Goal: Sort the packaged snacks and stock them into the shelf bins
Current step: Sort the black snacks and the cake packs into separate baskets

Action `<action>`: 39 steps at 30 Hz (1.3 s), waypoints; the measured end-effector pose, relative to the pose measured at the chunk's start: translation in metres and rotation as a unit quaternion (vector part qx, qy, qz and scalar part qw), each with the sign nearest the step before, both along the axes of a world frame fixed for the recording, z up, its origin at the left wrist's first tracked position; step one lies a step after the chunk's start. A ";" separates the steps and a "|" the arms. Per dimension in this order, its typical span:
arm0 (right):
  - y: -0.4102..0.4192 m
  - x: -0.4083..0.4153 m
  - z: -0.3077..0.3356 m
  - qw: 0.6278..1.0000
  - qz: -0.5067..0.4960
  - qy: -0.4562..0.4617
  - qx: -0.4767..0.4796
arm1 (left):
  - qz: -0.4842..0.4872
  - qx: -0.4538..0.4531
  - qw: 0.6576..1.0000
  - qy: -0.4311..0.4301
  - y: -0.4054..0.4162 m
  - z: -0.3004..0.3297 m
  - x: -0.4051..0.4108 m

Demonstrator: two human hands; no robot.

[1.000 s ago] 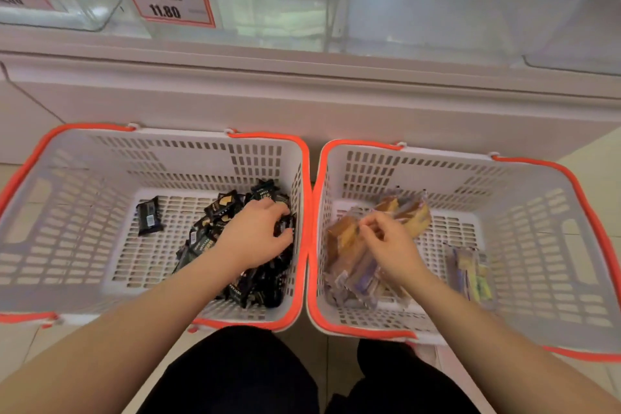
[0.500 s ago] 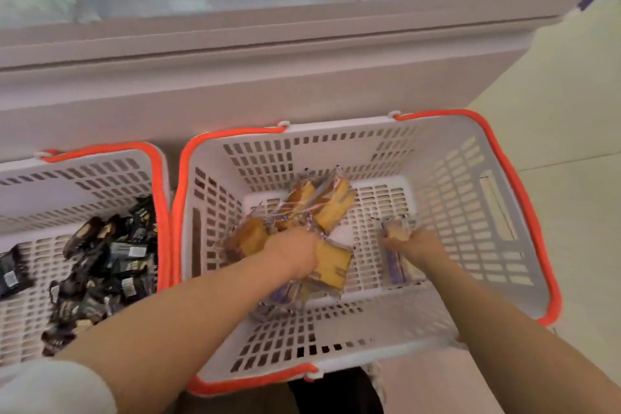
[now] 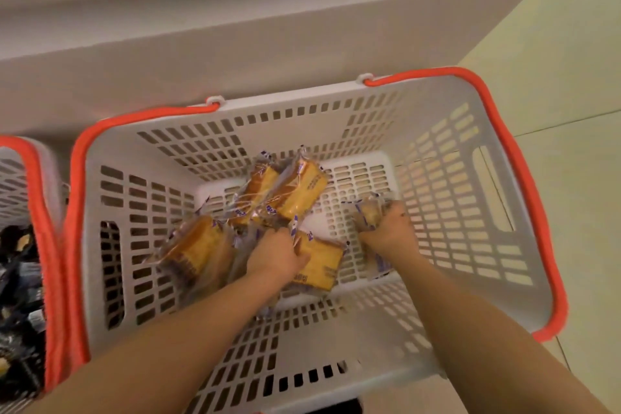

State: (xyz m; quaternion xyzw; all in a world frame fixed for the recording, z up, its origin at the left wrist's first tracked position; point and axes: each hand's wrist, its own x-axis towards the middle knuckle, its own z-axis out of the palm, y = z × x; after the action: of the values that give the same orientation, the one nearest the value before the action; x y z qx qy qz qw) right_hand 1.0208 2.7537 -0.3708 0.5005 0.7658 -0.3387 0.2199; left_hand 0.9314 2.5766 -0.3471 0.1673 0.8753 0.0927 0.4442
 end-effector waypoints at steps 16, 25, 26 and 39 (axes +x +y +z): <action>0.042 0.029 0.052 0.870 -0.317 0.163 -0.341 | 0.071 0.281 0.957 -0.003 0.039 0.023 0.021; 0.019 -0.001 0.056 0.962 -0.176 0.197 0.062 | -0.076 0.215 0.970 0.085 0.009 0.009 -0.009; 0.007 -0.011 0.058 0.960 -0.099 0.241 0.102 | -0.071 0.207 0.968 0.124 -0.002 0.007 -0.019; -0.034 -0.085 0.020 0.701 0.669 0.067 0.238 | -0.030 0.056 0.993 0.103 -0.034 -0.005 -0.073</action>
State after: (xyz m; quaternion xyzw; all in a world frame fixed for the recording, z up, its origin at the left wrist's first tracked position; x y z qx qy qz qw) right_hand 0.9360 2.7197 -0.3505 -0.1321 0.9668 0.0588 0.2108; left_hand 0.8581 2.5428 -0.3517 0.2265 0.9045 0.1110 0.3439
